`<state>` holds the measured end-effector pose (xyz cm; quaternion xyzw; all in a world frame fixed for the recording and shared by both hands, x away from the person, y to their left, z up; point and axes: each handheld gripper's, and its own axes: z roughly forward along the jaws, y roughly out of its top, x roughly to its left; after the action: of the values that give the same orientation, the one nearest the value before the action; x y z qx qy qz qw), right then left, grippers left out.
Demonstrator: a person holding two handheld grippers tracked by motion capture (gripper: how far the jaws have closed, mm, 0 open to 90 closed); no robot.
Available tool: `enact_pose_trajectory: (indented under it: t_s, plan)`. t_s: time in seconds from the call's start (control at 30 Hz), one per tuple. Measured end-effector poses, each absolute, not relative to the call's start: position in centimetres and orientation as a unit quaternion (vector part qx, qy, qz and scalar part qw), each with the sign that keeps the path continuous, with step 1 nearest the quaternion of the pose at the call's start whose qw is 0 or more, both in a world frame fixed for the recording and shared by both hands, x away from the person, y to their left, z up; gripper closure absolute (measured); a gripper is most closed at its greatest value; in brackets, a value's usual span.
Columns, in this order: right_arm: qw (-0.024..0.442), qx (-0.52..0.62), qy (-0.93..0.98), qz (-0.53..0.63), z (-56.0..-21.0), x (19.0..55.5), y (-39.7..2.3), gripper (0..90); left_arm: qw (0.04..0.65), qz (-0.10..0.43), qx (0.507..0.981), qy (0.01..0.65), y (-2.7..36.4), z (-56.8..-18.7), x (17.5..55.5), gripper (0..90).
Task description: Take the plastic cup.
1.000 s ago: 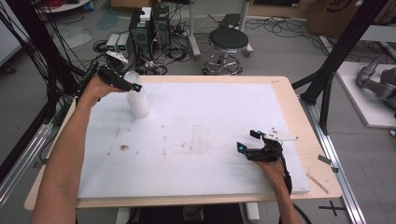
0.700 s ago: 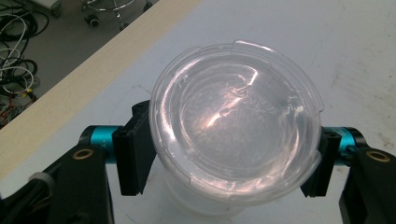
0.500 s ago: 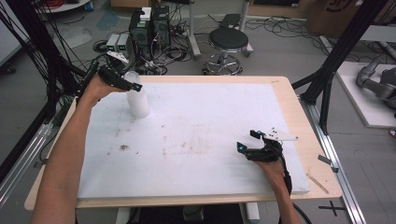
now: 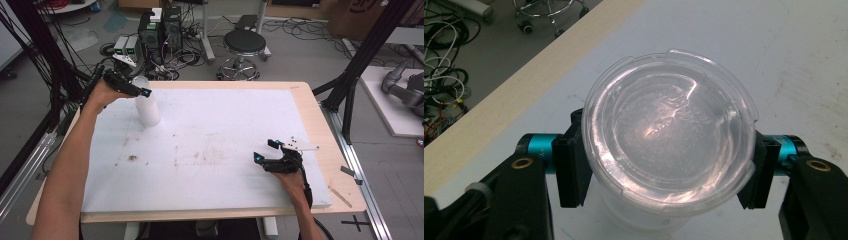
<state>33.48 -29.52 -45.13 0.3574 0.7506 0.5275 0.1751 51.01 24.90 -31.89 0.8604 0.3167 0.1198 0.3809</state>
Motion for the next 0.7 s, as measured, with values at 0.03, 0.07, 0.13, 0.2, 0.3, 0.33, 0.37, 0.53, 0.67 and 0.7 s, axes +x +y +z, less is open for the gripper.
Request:
enact_pose_trajectory:
  t_s: [0.03, 0.07, 0.13, 0.2, 0.3, 0.33, 0.37, 0.53, 0.67, 0.7]
  plan:
    - [0.175, 0.358, 0.750, 0.527, -45.1, 33.5, -29.5, 15.3, 0.382, 0.121, 0.860, 0.317, 24.9, -31.8, 51.0, 36.3]
    - [0.176, 0.357, 0.751, 0.527, -45.1, 33.5, -29.5, 15.3, 0.383, 0.121, 0.859, 0.317, 25.0, -31.7, 51.0, 36.3]
    - [0.177, 0.357, 0.751, 0.527, -45.1, 33.5, -29.5, 15.3, 0.385, 0.122, 0.858, 0.317, 25.0, -31.5, 50.9, 36.4]
    - [0.176, 0.357, 0.751, 0.527, -45.1, 33.5, -29.5, 15.3, 0.386, 0.124, 0.858, 0.315, 25.0, -31.2, 50.9, 36.7]
    - [0.176, 0.357, 0.751, 0.527, -45.1, 33.5, -29.5, 15.3, 0.388, 0.125, 0.857, 0.316, 25.0, -31.0, 50.9, 36.6]
    - [0.176, 0.357, 0.751, 0.527, -45.1, 33.5, -29.5, 15.3, 0.388, 0.127, 0.857, 0.314, 25.0, -30.9, 50.9, 36.6]
    - [0.176, 0.357, 0.751, 0.527, -45.1, 33.5, -29.5, 15.3, 0.388, 0.127, 0.857, 0.314, 25.0, -30.7, 50.9, 36.6]
    - [0.176, 0.357, 0.751, 0.527, -45.1, 33.5, -29.5, 15.3, 0.391, 0.134, 0.855, 0.313, 25.1, -29.7, 50.8, 36.8]
    - [0.175, 0.358, 0.750, 0.528, -45.1, 33.5, -29.5, 15.3, 0.407, 0.143, 0.846, 0.312, 25.5, -28.1, 50.5, 38.1]
    - [0.174, 0.358, 0.750, 0.528, -45.1, 33.5, -29.5, 15.3, 0.406, 0.145, 0.846, 0.313, 25.6, -27.8, 50.5, 38.1]
